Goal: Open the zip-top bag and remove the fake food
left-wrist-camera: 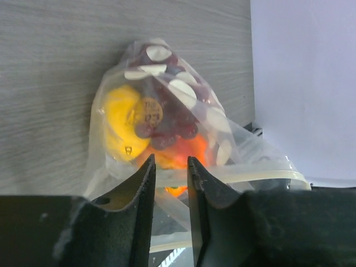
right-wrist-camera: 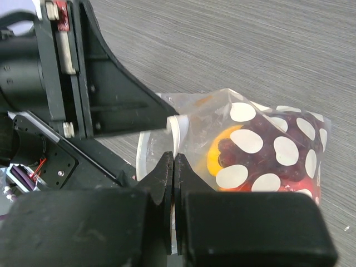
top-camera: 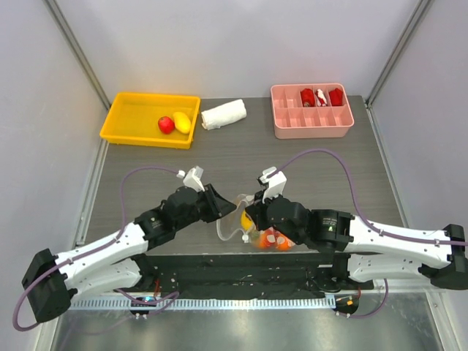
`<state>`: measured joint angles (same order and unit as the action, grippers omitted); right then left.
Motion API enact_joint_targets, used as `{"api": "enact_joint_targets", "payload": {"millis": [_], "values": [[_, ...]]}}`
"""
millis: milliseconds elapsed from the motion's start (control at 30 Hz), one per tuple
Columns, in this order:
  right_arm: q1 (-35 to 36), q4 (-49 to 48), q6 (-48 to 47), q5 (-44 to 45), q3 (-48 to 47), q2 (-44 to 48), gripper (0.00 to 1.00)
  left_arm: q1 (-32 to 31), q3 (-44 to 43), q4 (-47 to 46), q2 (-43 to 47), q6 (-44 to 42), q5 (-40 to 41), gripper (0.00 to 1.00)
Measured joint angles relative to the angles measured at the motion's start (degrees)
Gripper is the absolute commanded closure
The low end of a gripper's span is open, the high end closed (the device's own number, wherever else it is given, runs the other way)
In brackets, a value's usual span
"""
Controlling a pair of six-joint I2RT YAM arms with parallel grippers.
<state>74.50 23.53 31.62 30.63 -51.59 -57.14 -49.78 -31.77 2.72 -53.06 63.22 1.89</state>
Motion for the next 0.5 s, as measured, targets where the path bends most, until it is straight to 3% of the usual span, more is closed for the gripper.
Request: {"api": "enact_joint_targets", "payload": {"millis": [100, 200, 333, 500], "values": [[0.0, -0.3, 0.0, -0.3, 0.0, -0.4, 0.99, -4.7, 0.0, 0.3, -0.3, 1.4, 5.1, 0.71], [0.0, -0.4, 0.0, -0.5, 0.0, -0.6, 0.99, -10.6, -0.2, 3.4, 1.7, 2.5, 13.9, 0.57], [0.0, -0.5, 0.1, -0.6, 0.0, -0.6, 0.99, -18.4, -3.3, 12.3, 5.8, 3.1, 27.3, 0.57], [0.0, -0.6, 0.1, -0.6, 0.0, -0.8, 0.99, -18.8, -4.6, 13.4, 5.4, 3.9, 31.5, 0.58]]}}
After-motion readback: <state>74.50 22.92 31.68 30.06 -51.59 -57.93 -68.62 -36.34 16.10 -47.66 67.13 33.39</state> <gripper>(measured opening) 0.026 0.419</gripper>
